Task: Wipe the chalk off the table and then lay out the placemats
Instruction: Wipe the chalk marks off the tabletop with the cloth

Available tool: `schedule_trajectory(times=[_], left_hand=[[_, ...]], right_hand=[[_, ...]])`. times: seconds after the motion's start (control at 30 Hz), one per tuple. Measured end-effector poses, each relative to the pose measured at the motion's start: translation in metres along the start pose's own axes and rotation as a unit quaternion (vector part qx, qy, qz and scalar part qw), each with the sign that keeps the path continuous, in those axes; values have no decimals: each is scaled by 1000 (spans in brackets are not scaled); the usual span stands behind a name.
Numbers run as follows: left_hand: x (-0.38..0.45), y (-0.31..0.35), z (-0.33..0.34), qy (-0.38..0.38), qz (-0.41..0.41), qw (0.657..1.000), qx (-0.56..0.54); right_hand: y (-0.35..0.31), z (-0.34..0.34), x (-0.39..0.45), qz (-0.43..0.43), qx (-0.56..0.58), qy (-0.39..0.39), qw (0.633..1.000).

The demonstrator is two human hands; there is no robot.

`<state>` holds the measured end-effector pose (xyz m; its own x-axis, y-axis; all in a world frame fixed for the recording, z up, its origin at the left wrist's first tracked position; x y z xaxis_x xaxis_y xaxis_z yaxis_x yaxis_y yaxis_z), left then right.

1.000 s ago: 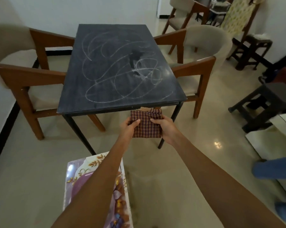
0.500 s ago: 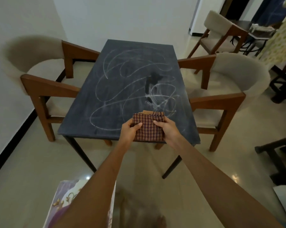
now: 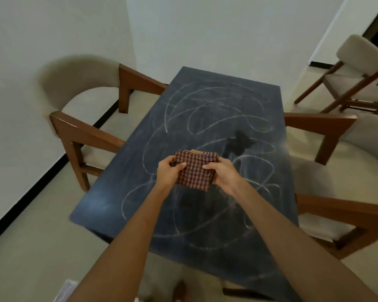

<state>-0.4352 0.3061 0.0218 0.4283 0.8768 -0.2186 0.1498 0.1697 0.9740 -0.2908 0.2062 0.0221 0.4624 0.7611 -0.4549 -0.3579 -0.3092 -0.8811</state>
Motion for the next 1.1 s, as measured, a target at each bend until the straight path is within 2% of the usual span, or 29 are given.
schedule_trajectory(times=[0.47, 0.53, 0.6, 0.63, 0.7, 0.8, 0.87, 0.97, 1.1], left_hand=[[274, 31, -40, 66, 23, 997, 31], [297, 29, -42, 68, 23, 996, 55], [310, 21, -45, 64, 23, 993, 95], [313, 17, -47, 65, 26, 990, 127], [311, 10, -54, 70, 32, 974, 215], [292, 3, -69, 74, 65, 933, 347], [277, -1, -87, 101, 81, 898, 420], [260, -11, -113, 125, 78, 858, 492], [258, -18, -115, 82, 70, 832, 545]], right_hand=[[-77, 67, 283, 0, 70, 26, 997], [-77, 70, 311, 0, 31, 38, 999], [-80, 66, 326, -29, -144, 71, 987], [-82, 65, 330, -53, -275, 85, 956], [-89, 72, 325, -132, -488, 99, 857], [-97, 106, 305, -311, -621, 55, 718], [-90, 129, 304, -368, -686, 12, 627], [-70, 145, 315, -316, -732, -84, 598], [-66, 147, 322, -293, -762, -79, 573]])
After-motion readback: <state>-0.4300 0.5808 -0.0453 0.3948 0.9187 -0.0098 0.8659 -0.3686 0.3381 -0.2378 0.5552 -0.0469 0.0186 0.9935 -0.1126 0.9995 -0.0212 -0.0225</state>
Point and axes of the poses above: each hand's wrist, its own x-axis towards the middle knuckle, its own z-axis out of the palm, y = z × x, the point moved 10 cm from there along x, towards the middle knuckle, and after that the axes turned 1 degree about z, right-handed, at the moved point
